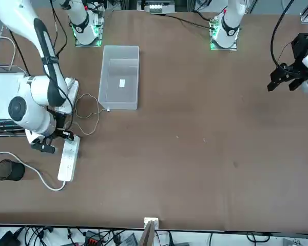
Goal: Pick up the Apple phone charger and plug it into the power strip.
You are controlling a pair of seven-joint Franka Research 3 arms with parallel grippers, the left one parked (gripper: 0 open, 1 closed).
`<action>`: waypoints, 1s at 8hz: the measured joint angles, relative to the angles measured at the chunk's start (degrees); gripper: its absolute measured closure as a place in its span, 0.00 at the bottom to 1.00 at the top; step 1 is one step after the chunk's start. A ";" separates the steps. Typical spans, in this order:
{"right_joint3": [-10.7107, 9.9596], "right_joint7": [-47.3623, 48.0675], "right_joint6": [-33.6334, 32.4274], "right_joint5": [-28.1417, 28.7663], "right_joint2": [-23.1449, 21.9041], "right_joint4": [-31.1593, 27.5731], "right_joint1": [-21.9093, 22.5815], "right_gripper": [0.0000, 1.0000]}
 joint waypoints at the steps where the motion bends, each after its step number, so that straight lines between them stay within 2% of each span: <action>1: 0.00 0.00 0.14 0.00 0.51 0.06 0.00 0.63; 8: -0.02 -0.53 0.21 -0.01 2.54 1.15 0.00 0.63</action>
